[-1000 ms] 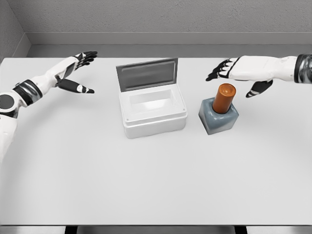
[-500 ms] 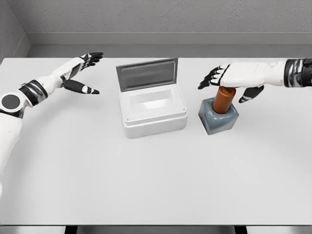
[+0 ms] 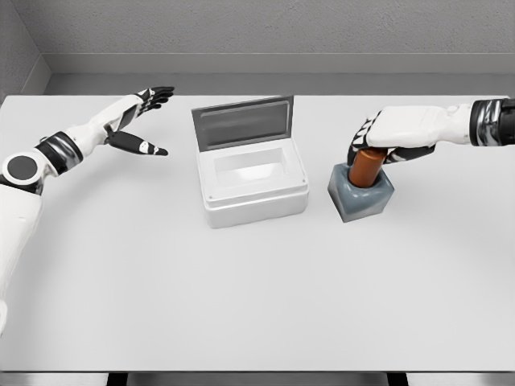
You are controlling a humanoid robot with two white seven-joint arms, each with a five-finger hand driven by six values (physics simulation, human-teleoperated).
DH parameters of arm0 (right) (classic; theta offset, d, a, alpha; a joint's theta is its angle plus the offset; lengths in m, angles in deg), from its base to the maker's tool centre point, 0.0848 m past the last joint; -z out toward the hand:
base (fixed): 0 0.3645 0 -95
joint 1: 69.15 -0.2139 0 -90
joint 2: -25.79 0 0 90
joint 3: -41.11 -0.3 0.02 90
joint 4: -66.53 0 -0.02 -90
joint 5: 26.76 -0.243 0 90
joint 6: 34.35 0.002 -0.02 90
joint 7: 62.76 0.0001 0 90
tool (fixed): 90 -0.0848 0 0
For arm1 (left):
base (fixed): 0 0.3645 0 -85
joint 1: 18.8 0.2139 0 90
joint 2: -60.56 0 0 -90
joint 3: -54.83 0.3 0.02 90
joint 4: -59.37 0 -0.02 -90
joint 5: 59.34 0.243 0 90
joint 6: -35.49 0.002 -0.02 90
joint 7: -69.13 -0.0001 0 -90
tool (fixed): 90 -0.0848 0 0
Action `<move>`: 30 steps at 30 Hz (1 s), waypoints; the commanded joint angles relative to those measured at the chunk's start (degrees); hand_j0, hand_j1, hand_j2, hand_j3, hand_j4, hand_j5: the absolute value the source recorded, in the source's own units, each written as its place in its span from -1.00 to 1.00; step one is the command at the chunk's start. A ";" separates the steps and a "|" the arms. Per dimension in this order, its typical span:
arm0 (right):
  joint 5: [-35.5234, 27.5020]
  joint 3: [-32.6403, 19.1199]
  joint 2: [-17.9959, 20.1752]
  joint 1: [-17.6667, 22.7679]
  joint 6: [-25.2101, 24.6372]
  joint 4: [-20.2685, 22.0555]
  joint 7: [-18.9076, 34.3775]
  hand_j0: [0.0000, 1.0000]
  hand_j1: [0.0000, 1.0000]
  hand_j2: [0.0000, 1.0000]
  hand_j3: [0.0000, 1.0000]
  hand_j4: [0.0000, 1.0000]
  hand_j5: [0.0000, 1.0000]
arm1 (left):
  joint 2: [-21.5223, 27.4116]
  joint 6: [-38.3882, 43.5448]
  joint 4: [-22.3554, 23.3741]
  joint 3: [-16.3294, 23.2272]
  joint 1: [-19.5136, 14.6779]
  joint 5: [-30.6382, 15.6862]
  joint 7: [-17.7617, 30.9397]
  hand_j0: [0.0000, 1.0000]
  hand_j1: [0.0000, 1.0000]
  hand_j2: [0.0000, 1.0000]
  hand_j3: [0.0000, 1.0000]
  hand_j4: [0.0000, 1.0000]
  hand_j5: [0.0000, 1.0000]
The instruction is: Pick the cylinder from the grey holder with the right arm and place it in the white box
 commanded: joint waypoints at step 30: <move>-4.13 -1.37 -0.59 -3.78 0.18 2.60 1.93 -0.26 -0.26 -0.26 -0.26 -0.26 -0.26 | -0.07 0.08 -0.06 -0.17 0.00 -0.50 -0.01 1.00 1.00 1.00 1.00 1.00 1.00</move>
